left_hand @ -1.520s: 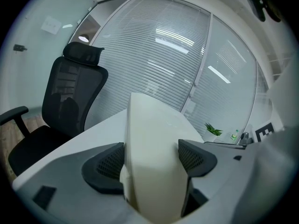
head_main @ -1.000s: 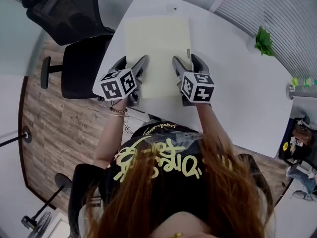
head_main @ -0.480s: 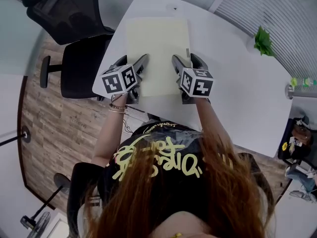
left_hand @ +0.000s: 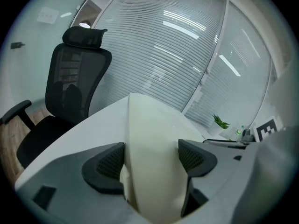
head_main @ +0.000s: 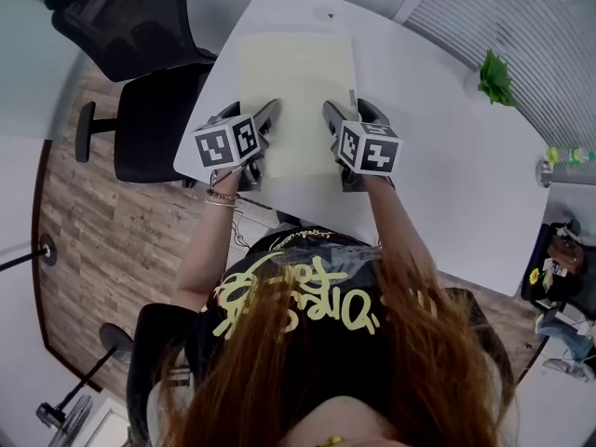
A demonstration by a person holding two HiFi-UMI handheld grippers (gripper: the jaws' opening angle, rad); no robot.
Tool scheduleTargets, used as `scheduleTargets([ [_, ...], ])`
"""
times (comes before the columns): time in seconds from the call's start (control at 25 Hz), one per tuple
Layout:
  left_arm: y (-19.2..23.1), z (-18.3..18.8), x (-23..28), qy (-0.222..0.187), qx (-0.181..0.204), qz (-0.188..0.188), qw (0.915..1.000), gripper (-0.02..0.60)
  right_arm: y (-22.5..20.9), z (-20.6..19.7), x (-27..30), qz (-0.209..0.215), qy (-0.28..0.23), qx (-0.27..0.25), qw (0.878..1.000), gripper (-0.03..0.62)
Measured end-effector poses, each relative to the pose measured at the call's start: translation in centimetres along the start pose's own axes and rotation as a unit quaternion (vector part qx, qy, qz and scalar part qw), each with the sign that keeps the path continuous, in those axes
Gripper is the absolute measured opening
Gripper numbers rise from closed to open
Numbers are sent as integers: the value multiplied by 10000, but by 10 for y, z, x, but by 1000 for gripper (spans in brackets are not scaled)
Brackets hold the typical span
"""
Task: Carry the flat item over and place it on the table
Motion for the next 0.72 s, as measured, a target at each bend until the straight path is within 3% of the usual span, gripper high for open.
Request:
scheduleTargets([
  [0.72, 2, 0, 3, 141, 16, 152, 9998, 366, -2, 0, 5, 93, 119, 112, 9998, 308],
])
Point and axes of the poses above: the fingertips, and each gripper's own axes: x forward along the fingers, y to its left, z out of its top, the point moved 4 cm from there along -x, backward along the fingers, and after that the axes turned 11 degrees about z, right-handed, at the moved point
